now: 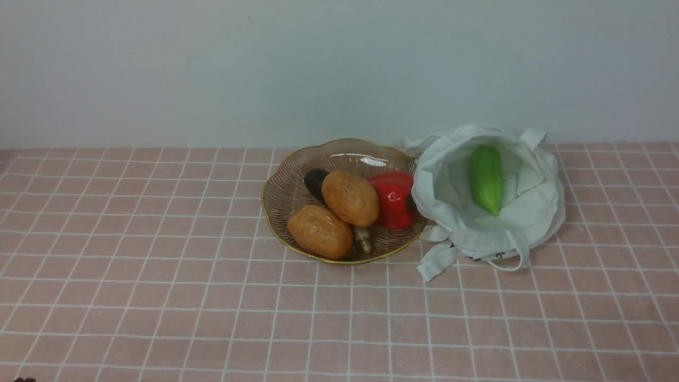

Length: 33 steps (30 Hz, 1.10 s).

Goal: Take vegetables from bag on pink coffee tablecloth place on plate.
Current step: 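Reach into the cloth bag and grasp the green vegetable inside with the right gripper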

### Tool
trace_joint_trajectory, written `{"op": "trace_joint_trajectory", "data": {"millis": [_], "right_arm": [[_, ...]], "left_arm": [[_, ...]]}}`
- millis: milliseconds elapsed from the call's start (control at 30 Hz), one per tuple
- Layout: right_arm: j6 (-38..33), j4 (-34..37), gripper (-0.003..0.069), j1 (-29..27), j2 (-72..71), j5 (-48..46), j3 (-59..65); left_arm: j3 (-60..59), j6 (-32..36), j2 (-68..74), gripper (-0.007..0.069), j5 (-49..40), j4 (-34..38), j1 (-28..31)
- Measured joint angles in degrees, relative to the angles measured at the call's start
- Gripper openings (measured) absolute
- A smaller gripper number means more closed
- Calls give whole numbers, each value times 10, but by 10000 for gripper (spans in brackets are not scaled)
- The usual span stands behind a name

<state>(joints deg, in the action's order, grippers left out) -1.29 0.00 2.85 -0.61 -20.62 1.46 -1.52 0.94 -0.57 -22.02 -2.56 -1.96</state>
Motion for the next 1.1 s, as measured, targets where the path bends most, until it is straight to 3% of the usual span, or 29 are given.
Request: {"op": "trace_joint_trajectory", "data": {"millis": [1100], "right_arm": [[0,-8,-15,0,0,0,0]], "left_arm": [[0,0,0,-4,0,0,0]]}}
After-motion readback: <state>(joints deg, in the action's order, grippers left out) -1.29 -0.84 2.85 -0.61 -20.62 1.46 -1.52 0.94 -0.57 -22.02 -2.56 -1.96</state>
